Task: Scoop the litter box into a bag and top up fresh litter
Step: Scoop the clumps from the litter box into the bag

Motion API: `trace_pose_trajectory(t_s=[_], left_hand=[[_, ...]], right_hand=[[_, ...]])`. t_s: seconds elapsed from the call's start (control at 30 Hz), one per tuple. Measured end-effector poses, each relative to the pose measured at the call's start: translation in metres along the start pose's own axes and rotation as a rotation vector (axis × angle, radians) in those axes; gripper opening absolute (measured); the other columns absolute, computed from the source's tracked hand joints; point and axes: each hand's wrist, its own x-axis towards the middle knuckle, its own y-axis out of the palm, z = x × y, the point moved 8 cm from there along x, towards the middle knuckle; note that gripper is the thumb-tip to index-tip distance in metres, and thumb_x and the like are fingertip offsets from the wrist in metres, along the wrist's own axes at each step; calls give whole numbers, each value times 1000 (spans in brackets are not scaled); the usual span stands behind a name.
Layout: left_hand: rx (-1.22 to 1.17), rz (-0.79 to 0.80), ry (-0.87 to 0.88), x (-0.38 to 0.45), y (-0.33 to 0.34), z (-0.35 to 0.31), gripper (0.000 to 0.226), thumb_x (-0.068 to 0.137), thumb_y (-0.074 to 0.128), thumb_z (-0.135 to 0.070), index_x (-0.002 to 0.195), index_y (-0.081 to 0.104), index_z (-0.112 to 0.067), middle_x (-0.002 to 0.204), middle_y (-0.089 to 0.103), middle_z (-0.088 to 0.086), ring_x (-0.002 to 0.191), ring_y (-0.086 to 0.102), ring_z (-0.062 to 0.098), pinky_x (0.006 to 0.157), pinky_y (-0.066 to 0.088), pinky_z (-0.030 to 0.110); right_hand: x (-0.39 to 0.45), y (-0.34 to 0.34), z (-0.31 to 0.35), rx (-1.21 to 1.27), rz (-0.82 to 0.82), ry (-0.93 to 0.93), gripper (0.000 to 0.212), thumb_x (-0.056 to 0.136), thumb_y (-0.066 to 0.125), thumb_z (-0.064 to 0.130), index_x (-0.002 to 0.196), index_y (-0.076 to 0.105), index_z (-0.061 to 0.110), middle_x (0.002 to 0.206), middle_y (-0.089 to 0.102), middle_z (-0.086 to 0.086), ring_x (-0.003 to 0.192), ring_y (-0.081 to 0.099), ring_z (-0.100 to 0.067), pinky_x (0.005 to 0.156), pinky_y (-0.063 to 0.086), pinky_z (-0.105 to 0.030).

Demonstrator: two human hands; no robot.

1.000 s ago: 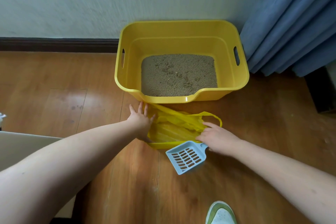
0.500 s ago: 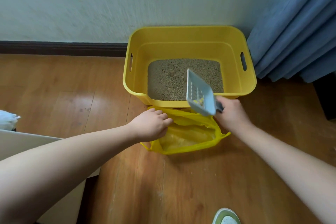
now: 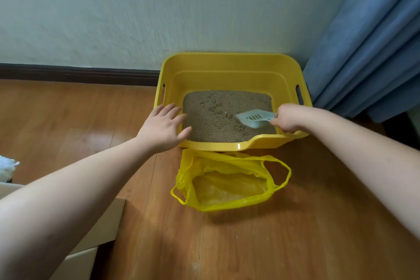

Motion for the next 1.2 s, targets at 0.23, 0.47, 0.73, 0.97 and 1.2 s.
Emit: trace_pose_trajectory(t_s=[0.23, 0.47, 0.73, 0.97, 1.2], left_hand=[[-74, 84, 29, 12, 1, 1, 91, 82, -8, -77, 151, 28, -30, 159, 28, -3, 149, 11, 16, 121, 6, 44], [-95, -13, -90, 16, 0, 0, 86, 86, -8, -73, 148, 36, -32, 154, 37, -4, 147, 18, 16, 120, 5, 43], [-43, -17, -120, 19, 4, 0, 81, 88, -2, -73, 148, 35, -33, 153, 39, -4, 147, 20, 18, 119, 8, 43], [-28, -22, -113, 19, 5, 0, 79, 89, -1, -73, 148, 34, -33, 154, 38, -5, 147, 20, 18, 118, 9, 43], [-25, -22, -111, 19, 5, 0, 77, 90, 2, -73, 149, 32, -33, 154, 37, -5, 147, 20, 18, 119, 9, 42]], right_hand=[[17, 14, 15, -95, 101, 39, 30, 93, 49, 24, 68, 54, 8, 62, 49, -6, 49, 42, -20, 47, 33, -26], [29, 31, 48, -179, 138, -34, 29, 95, 47, 9, 118, 60, -3, 117, 62, -18, 83, 47, -24, 69, 38, -28], [45, 51, 63, -397, 172, -47, 32, 95, 43, 6, 123, 58, 1, 101, 60, -11, 86, 50, -25, 77, 45, -31], [54, 48, 72, -241, 126, -17, 36, 96, 40, 3, 129, 53, 2, 78, 46, -7, 61, 43, -18, 62, 40, -28], [71, 62, 74, 153, 213, 112, 41, 96, 41, -1, 137, 40, -7, 105, 50, -16, 60, 43, -18, 47, 33, -23]])
